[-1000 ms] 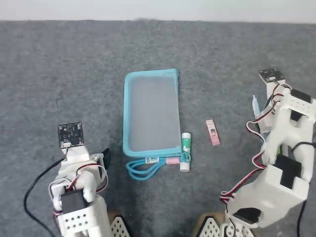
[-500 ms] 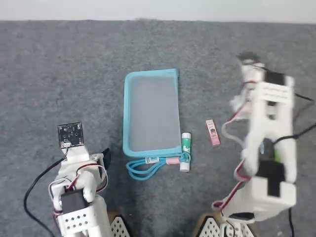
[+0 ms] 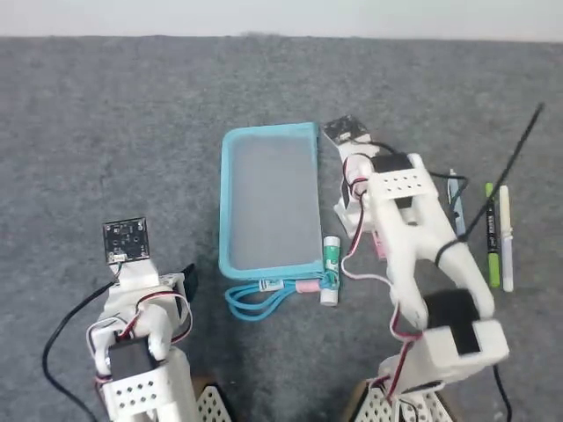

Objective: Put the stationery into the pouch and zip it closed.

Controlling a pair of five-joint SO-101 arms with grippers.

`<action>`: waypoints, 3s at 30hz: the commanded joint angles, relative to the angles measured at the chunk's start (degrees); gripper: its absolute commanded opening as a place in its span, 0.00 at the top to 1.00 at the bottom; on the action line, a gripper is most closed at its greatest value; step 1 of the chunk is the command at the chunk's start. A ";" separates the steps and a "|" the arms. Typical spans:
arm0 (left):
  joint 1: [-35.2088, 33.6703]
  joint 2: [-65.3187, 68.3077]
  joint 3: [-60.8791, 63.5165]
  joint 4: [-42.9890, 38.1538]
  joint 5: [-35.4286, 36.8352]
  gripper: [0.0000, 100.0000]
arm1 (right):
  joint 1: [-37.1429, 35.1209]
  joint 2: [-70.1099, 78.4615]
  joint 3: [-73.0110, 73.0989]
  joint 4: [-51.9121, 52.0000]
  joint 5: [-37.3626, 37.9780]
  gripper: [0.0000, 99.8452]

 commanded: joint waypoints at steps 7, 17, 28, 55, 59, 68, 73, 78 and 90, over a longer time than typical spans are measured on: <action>-0.35 -1.05 -0.40 0.26 0.79 0.73 | 4.35 4.44 -1.58 -1.80 -0.79 0.86; -0.35 -1.05 -0.40 0.26 0.79 0.73 | 9.89 4.97 -2.29 -1.27 -0.35 0.99; -0.35 -1.05 -0.40 0.26 0.79 0.73 | 32.31 7.69 -14.24 0.13 11.60 0.99; -0.35 -1.05 -0.40 0.26 0.79 0.73 | 20.26 10.77 -19.69 5.49 6.15 0.99; -0.35 -1.05 -0.40 0.26 0.79 0.73 | 25.27 15.60 -21.01 2.33 6.68 0.99; -0.35 -1.05 -0.40 0.26 0.79 0.73 | 38.46 23.43 -29.89 2.24 10.37 0.99; -0.35 -1.05 -0.40 0.26 0.79 0.73 | 35.65 21.23 -31.21 9.19 12.57 0.94; -0.35 -1.05 -0.40 0.26 0.79 0.73 | 27.91 14.55 -31.21 16.66 9.67 0.81; -0.35 -1.05 -0.40 0.26 0.70 0.73 | 10.42 -2.77 -24.09 25.89 -5.54 0.83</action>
